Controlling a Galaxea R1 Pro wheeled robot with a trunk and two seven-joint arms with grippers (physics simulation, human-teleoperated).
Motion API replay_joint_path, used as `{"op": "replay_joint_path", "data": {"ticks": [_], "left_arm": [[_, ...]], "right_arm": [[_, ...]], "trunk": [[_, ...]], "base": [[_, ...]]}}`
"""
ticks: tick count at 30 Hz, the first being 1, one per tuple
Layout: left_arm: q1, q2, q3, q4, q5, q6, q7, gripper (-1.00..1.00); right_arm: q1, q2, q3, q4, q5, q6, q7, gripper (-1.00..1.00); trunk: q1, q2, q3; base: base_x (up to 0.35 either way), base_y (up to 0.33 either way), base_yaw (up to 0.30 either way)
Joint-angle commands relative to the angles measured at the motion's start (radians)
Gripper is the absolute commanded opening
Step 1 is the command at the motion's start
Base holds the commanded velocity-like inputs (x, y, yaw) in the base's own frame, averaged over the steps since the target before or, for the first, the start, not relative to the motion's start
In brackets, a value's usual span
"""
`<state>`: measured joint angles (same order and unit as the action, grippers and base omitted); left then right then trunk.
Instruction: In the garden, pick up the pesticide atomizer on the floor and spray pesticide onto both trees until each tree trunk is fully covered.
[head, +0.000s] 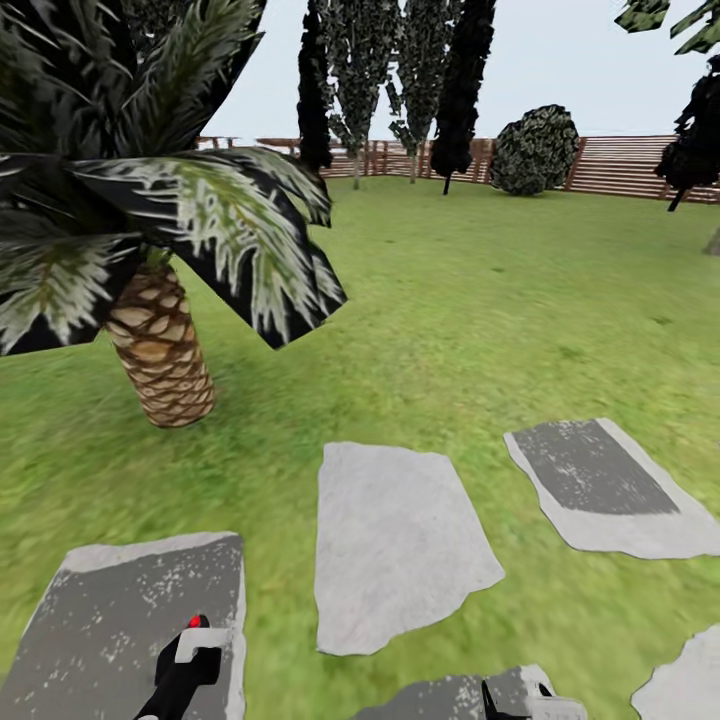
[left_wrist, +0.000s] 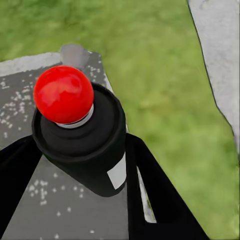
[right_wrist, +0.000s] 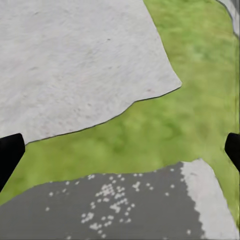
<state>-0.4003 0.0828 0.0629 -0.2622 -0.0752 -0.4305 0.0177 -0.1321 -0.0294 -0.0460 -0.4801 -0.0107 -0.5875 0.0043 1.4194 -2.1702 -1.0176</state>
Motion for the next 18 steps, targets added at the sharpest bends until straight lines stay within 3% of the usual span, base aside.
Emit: {"op": "replay_joint_path", "data": {"ticks": [1, 18], "left_arm": [[0.0, 0.0, 0.0, 0.0, 0.0, 0.0, 0.0, -1.0], [0.0, 0.0, 0.0, 0.003, 0.0, 0.001, 0.001, -1.0]], "right_arm": [[0.0, 0.0, 0.0, 0.0, 0.0, 0.0, 0.0, 1.0], [-0.001, 0.0, 0.0, 0.0, 0.0, 0.0, 0.0, 1.0]], "trunk": [[0.0, 0.0, 0.0], [0.0, 0.0, 0.0]], "base": [[0.163, -0.225, -0.295], [0.208, -0.209, -0.299]]}}
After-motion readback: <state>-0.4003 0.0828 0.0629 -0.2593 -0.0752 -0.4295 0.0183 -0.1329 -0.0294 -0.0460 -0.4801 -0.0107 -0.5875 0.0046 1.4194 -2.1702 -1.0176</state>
